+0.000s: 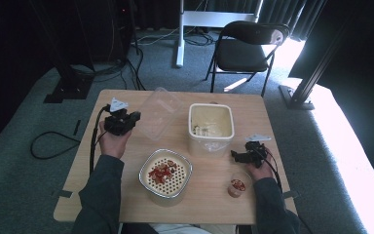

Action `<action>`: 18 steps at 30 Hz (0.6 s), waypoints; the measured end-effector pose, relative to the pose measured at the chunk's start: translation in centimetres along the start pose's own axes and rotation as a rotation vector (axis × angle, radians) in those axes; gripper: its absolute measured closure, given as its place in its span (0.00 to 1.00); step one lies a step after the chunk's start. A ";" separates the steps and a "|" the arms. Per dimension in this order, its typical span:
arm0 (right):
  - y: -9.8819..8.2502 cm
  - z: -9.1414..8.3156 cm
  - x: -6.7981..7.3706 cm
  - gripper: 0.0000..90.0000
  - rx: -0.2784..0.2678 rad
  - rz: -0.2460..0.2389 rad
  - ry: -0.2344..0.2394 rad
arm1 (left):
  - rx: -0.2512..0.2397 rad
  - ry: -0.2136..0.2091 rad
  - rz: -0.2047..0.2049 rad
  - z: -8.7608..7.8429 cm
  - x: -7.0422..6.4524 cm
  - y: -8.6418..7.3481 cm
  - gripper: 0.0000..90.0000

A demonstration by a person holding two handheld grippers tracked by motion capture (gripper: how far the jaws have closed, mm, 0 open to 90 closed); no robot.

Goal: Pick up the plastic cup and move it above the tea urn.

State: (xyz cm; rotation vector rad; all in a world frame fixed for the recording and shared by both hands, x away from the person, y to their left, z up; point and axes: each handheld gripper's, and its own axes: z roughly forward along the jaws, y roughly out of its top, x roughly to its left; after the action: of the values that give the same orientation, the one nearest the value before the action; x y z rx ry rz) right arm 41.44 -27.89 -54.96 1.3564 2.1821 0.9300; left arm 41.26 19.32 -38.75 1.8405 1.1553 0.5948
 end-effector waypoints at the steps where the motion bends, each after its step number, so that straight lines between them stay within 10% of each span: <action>1: 0.0 0.0 0.0 0.11 0.000 0.000 0.000 | -0.003 -0.009 0.006 0.1 -0.3 0.4 0.95; 18: 0.0 0.0 0.0 0.11 0.001 0.000 0.000 | 0.000 -0.123 0.162 1.7 -6.5 6.0 0.94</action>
State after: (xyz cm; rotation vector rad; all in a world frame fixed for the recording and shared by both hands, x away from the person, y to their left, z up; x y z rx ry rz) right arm 41.44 -27.90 -54.95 1.3566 2.1827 0.9295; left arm 42.44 11.61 -34.19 1.9544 0.9320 0.5635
